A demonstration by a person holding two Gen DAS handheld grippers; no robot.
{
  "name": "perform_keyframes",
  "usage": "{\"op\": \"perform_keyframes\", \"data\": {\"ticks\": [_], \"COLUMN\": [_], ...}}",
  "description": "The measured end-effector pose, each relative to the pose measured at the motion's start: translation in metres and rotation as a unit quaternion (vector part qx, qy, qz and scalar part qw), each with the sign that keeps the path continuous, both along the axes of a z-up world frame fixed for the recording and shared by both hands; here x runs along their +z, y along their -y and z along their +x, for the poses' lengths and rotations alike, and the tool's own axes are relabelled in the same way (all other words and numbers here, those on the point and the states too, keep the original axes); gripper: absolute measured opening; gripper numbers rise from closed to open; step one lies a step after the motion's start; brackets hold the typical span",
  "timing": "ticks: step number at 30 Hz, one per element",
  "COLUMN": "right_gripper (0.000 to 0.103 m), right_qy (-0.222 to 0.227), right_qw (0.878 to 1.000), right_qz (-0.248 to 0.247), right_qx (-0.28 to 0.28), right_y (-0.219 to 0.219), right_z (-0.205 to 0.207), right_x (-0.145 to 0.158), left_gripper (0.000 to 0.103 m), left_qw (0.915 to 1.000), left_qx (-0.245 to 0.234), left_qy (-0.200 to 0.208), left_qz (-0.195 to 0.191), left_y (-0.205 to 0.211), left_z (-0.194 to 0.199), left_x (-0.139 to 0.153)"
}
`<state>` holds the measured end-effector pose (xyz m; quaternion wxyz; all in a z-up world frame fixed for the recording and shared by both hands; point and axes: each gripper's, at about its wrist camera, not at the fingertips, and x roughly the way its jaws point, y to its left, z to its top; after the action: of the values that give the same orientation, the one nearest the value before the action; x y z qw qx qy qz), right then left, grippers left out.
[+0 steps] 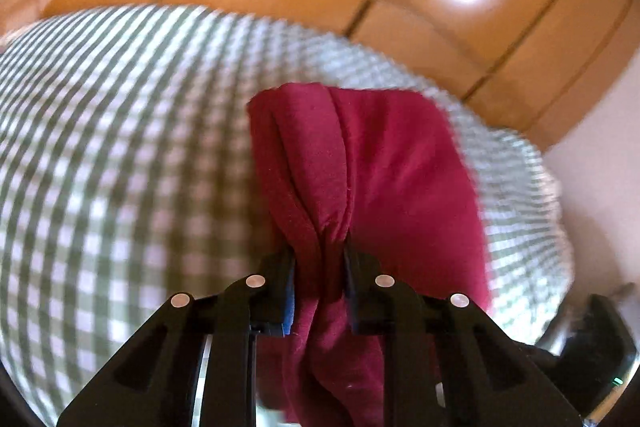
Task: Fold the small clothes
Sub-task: 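Press the folded dark red sweater flat with both grippers open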
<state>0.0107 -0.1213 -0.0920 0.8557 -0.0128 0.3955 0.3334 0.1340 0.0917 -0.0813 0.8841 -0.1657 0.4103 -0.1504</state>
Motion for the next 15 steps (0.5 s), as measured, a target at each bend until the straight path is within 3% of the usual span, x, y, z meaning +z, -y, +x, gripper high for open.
{"op": "perform_keyframes", "data": {"ticks": [1,2,3,6,9,11,15], "right_gripper": [0.054,0.055,0.057,0.057,0.057,0.056,0.046], "right_qy": [0.008,0.015,0.018,-0.002,-0.002,0.007,0.021], "right_qw": [1.0,1.0,0.999,1.0,0.999,0.997,0.991], "right_qz": [-0.017,-0.027,-0.027,-0.006,0.045,0.077,0.111], "right_qx": [-0.001,-0.001,0.003,0.016,0.017,-0.011,-0.076], "right_y": [-0.007,-0.01,-0.009,0.003,0.031,0.05,0.072], "right_z": [0.0,-0.001,-0.002,-0.001,-0.001,0.005,0.044], "right_x": [-0.003,-0.005,-0.005,0.004,0.026,0.043,0.069], "left_gripper": [0.032,0.047,0.053,0.053,0.053,0.053,0.053], "left_qw": [0.9997,0.9993,0.9986,0.9964,0.9939,0.9912,0.9902], "left_qx": [0.016,0.031,0.05,0.08,0.068,0.054,0.026], "left_qy": [-0.016,-0.019,-0.011,0.03,0.081,0.12,0.134], "left_qz": [0.006,0.011,0.013,0.0,-0.031,-0.013,0.033], "left_y": [-0.005,-0.009,-0.013,-0.024,-0.022,-0.011,0.015], "left_z": [0.003,0.003,-0.002,-0.022,-0.041,-0.053,-0.051], "left_x": [-0.011,-0.016,-0.014,0.004,0.023,0.03,0.021]}}
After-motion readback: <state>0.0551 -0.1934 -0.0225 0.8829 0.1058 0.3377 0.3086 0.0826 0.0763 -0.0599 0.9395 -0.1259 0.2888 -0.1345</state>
